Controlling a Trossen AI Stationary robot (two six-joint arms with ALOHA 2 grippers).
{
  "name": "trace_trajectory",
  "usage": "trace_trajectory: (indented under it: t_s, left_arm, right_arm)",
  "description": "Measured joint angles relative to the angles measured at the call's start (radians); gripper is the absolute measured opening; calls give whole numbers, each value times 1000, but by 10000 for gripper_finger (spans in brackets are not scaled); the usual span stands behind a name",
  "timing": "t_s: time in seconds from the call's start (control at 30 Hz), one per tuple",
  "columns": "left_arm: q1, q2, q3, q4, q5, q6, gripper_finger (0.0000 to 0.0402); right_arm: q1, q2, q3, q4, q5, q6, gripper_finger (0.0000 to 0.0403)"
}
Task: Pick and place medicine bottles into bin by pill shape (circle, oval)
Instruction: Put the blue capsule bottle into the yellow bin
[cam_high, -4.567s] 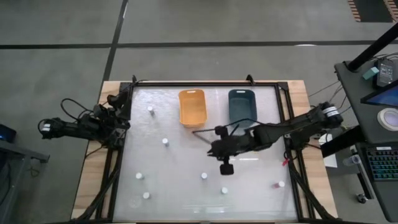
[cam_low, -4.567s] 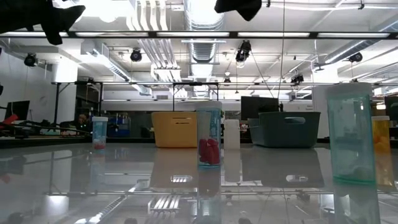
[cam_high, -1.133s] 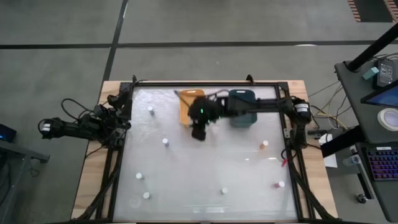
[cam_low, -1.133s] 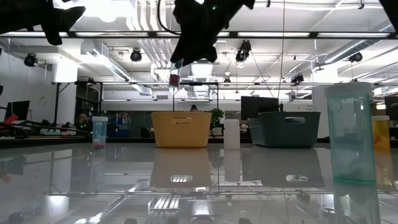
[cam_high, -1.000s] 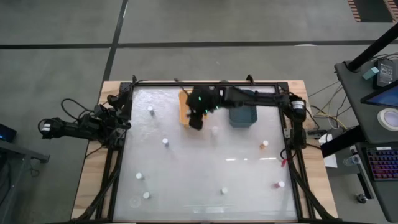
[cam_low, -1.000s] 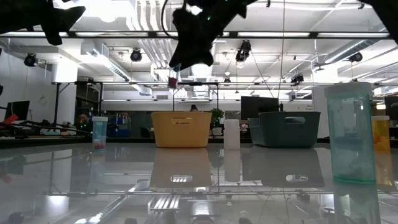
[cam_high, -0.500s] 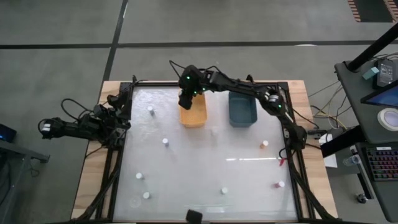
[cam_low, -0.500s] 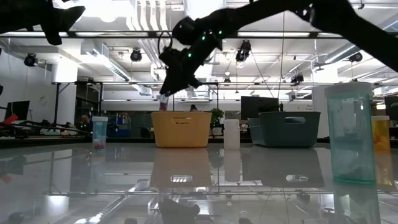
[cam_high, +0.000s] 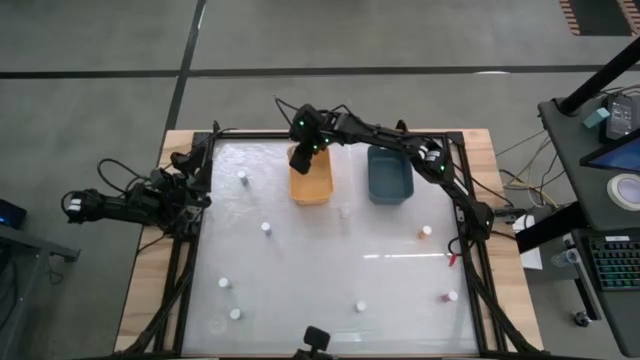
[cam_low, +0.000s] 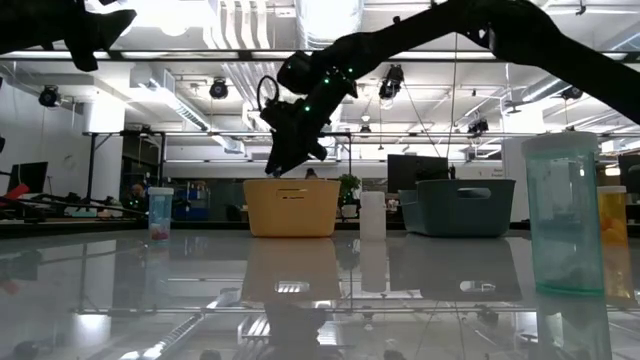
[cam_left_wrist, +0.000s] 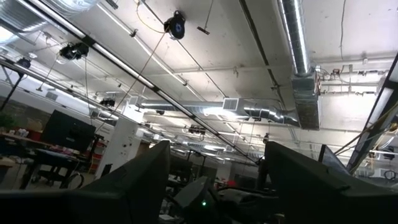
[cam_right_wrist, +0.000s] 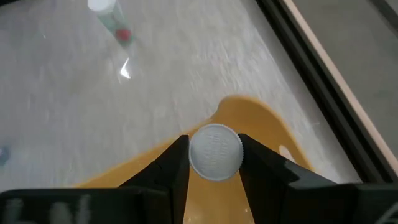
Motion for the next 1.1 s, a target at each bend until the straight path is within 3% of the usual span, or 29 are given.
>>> trace_trajectory:
  t_s: [0.43, 1.1]
  left_arm:
    - [0, 0, 0, 0, -2, -1, 246]
    - [0, 0, 0, 5, -2, -1, 246]
  right_arm:
    - [0, 0, -122, 123, 2, 28, 118]
    - [0, 0, -154, 130, 30, 35, 143]
